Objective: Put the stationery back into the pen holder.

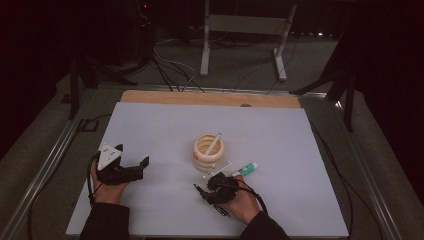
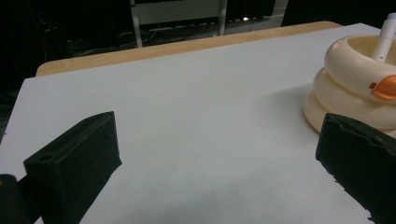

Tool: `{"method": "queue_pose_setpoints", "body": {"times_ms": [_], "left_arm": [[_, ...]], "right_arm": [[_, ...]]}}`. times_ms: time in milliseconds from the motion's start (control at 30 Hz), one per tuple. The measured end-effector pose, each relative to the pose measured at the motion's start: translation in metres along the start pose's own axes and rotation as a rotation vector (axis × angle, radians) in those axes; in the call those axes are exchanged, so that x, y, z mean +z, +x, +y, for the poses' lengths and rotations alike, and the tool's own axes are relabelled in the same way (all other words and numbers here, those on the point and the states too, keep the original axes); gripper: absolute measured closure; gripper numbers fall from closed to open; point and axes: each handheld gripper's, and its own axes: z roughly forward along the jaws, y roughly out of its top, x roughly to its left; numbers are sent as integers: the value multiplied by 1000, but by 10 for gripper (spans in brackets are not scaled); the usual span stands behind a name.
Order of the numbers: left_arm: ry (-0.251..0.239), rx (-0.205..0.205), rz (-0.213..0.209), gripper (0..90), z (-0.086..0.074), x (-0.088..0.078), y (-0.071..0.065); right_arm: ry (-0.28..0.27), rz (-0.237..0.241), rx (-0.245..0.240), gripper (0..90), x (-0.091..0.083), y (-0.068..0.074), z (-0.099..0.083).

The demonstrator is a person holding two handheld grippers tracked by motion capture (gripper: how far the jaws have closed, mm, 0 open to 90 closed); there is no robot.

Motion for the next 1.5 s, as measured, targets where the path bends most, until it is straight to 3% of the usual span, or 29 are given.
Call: {"method": "queue_pose_setpoints", "body": {"times_ms": [67,133,267,367,433,600,833,1200,1500], "left_arm": [[1,1,-1,0,0,0,0],[3,0,0,0,0,0,0],[1,-4,3,0,0,-1,1],[1,-6,3,0,-1,-1,1],[1,-6,4,0,-1,0,1],[5,-5,2,0,-1,1,1],[7,-8,3,0,-1,0,1],[8,-10,1,0,-2,1,2],[5,-17,2,0,-2,0,3]], "right_arm": [[5,-40,-18,784,0,1,0],[11,-33,-16,800,0,-1,0],[12,-34,-13,805,-2,-3,-1],[-4,-41,2,805,-5,-6,-3],[-24,-20,31,806,-11,-14,-7],[-54,-24,40,806,-22,-19,-11],[-113,-41,71,805,-43,-31,-16],[-158,-72,111,805,-61,-46,-20],[-242,-126,164,805,-83,-64,-20]]}}
